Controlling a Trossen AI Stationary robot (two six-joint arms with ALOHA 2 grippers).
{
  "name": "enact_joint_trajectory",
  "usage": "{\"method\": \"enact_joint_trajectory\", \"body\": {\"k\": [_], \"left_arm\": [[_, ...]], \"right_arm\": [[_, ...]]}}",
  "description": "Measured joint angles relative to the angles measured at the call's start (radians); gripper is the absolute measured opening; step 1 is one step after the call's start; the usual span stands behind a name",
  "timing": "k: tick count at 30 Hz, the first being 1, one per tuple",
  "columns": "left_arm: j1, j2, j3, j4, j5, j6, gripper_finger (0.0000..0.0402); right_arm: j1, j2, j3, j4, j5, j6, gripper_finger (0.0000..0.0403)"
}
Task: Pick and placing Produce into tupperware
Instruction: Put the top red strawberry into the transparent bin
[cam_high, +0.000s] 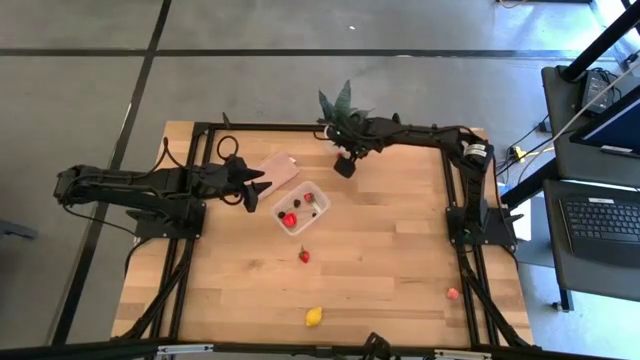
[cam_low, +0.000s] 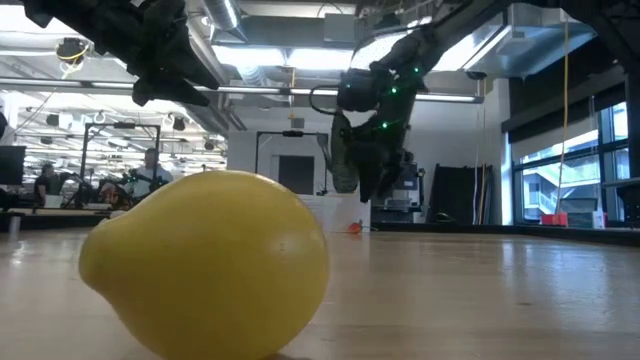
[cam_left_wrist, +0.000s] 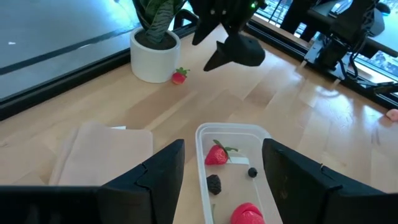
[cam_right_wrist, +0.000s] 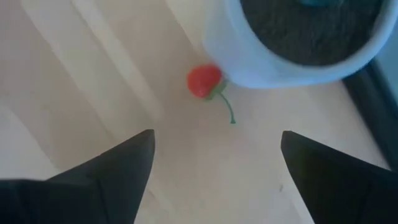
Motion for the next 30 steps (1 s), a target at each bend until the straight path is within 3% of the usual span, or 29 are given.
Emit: {"method": "enact_joint_trajectory", "body": {"k": [11, 30], "left_arm": [[0.000, 0.000, 0.000, 0.000, -0.001, 0.001, 0.0207], [0.000, 0.000, -0.001, 0.000, -0.001, 0.000, 0.0207]], "right_arm": [[0.003, 0.000, -0.102, 0.240, 0.001, 0.139, 0.0349], [0.020, 0.000, -0.105, 0.278, 0.065, 0.252, 0.0349]]}}
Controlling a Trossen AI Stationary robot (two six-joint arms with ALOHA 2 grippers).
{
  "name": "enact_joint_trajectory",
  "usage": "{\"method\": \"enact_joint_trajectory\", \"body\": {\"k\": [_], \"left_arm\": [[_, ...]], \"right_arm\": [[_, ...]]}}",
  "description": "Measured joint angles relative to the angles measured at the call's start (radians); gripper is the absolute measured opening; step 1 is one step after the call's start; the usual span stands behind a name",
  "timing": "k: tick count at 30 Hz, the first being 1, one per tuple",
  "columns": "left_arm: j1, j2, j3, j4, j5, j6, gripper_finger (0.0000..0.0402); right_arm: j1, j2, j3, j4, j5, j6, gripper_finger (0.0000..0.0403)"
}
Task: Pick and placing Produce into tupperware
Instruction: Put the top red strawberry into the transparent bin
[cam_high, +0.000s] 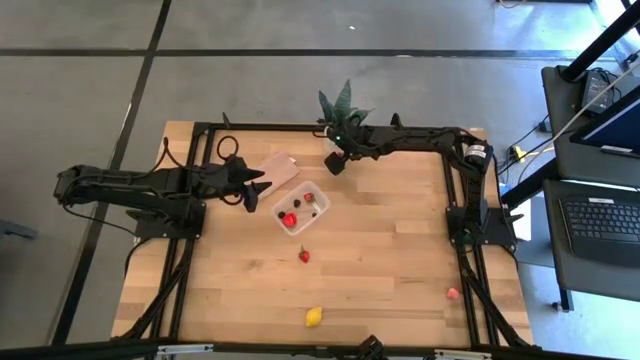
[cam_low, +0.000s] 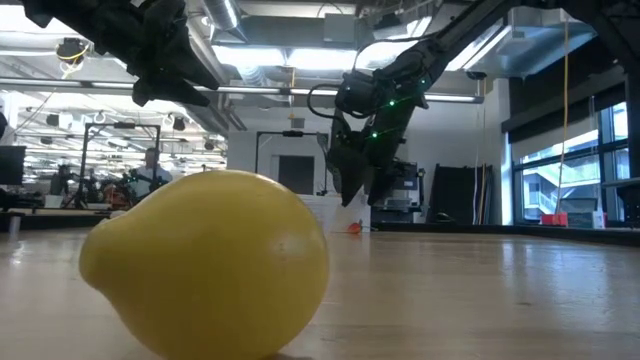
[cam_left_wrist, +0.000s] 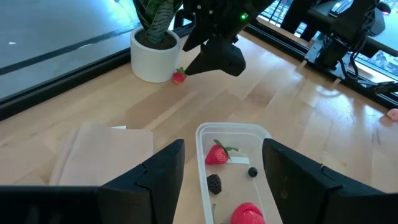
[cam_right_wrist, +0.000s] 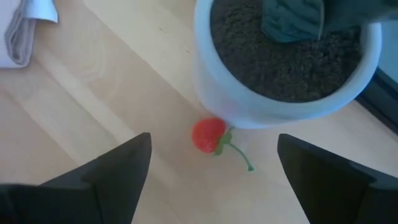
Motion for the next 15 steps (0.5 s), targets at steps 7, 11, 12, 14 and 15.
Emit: {"method": "enact_joint_trajectory", "body": {"k": [7, 11, 12, 14, 15], "left_arm": [[0.000, 0.000, 0.000, 0.000, 0.000, 0.000, 0.0207], [0.000, 0.000, 0.000, -0.001, 0.001, 0.000, 0.0207], [0.000, 0.000, 0.000, -0.001, 0.001, 0.000, 0.0207], [0.000, 0.000, 0.000, -0.001, 0.001, 0.001, 0.0207], [0.000, 0.000, 0.000, -0.001, 0.001, 0.000, 0.0207]], "right_arm": [[0.008, 0.024, 0.000, -0.001, 0.034, 0.011, 0.0349], [0.008, 0.045, 0.000, -0.002, 0.035, 0.032, 0.0349], [0.008, 0.052, 0.000, 0.001, 0.034, 0.040, 0.0349], [0.008, 0.062, 0.000, -0.001, 0.033, 0.041, 0.0349], [0.008, 0.068, 0.000, 0.001, 0.033, 0.043, 0.0349]]}}
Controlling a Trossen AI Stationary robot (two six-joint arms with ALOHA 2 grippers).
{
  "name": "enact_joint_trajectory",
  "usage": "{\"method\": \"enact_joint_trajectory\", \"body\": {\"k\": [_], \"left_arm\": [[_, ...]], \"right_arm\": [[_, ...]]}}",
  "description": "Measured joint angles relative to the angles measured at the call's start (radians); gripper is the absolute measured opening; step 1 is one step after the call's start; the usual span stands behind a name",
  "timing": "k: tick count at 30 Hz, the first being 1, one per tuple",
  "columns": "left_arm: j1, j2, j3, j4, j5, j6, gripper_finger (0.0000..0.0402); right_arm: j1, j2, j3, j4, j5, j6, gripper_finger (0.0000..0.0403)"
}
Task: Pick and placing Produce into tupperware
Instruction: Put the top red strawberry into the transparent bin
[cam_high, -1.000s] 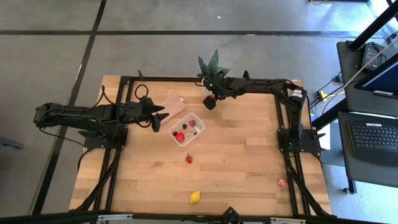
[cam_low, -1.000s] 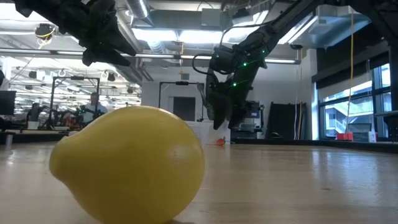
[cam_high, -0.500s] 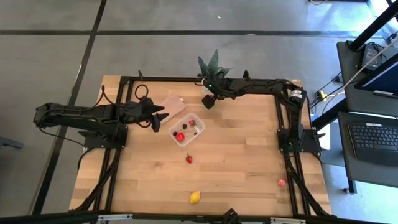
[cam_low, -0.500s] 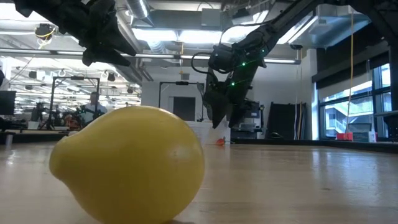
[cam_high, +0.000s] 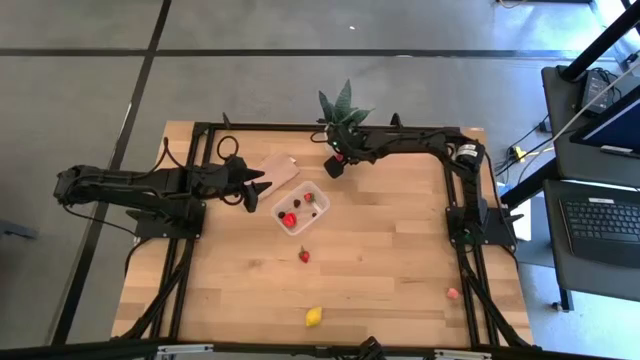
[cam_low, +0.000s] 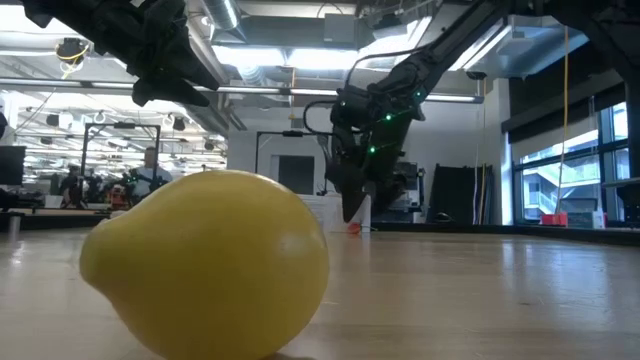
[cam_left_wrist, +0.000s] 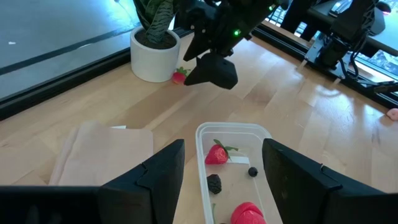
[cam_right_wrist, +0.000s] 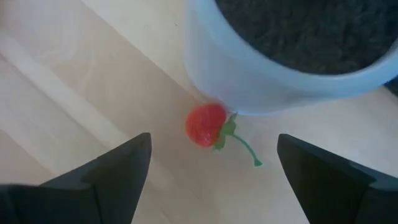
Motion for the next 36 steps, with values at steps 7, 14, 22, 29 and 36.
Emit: {"method": "enact_joint_trajectory", "body": {"k": [7, 14, 22, 29, 36], "left_arm": [[0.000, 0.000, 0.000, 0.000, 0.000, 0.000, 0.0207], [0.000, 0.000, 0.000, 0.000, 0.000, 0.001, 0.0207], [0.000, 0.000, 0.000, 0.000, 0.000, 0.001, 0.0207], [0.000, 0.000, 0.000, 0.000, 0.000, 0.001, 0.0207], [0.000, 0.000, 0.000, 0.000, 0.000, 0.001, 0.0207]], "right_arm": [[0.000, 0.048, 0.001, 0.003, -0.033, 0.006, 0.0349], [0.004, 0.066, 0.005, 0.006, -0.048, 0.003, 0.0326], [0.007, 0.069, 0.003, 0.012, -0.060, 0.000, 0.0232], [0.008, 0.071, 0.003, 0.012, -0.064, -0.004, 0.0140], [0.006, 0.071, 0.002, 0.014, -0.085, -0.032, 0.0042]]}}
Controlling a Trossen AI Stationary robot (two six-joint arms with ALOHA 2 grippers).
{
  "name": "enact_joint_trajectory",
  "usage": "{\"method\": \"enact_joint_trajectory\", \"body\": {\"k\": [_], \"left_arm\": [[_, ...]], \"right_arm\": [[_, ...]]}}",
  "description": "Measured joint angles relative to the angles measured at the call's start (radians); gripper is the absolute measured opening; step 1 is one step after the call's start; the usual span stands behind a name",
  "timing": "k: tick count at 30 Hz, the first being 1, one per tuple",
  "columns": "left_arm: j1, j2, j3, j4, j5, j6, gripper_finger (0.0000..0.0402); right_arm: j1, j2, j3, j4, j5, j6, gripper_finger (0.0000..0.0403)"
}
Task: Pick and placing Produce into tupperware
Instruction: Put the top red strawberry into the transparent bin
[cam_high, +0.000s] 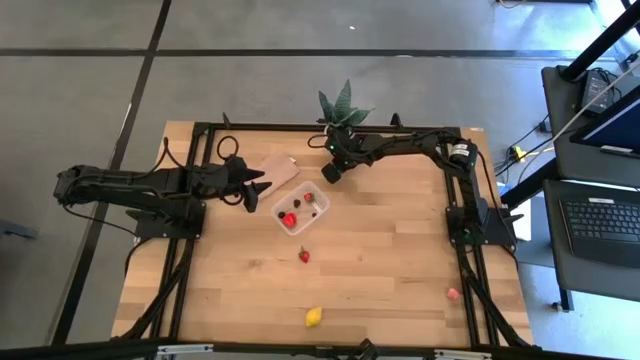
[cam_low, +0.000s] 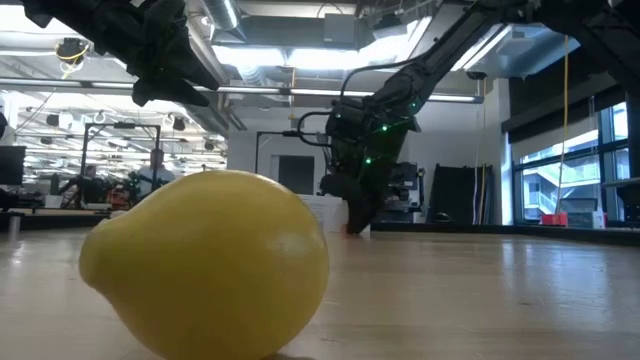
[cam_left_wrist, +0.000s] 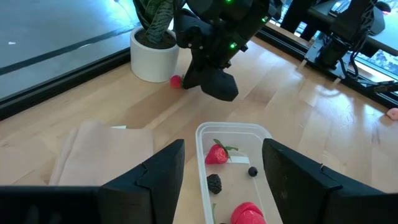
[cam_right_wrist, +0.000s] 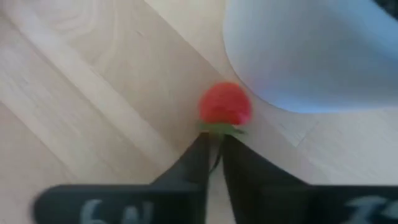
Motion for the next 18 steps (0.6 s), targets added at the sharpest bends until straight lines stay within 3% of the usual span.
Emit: {"method": "enact_joint_trajectory", "body": {"k": [3, 12, 18], "left_arm": [[0.000, 0.000, 0.000, 0.000, 0.000, 0.000, 0.0207], [0.000, 0.000, 0.000, 0.000, 0.000, 0.000, 0.0207], [0.000, 0.000, 0.000, 0.000, 0.000, 0.000, 0.0207]], "right_arm": [[-0.001, 0.000, 0.000, 0.001, -0.021, -0.012, 0.0010], [0.016, -0.027, -0.003, -0.009, -0.037, -0.047, 0.0005], [0.065, -0.122, 0.050, -0.056, -0.101, -0.086, 0.0003]]}}
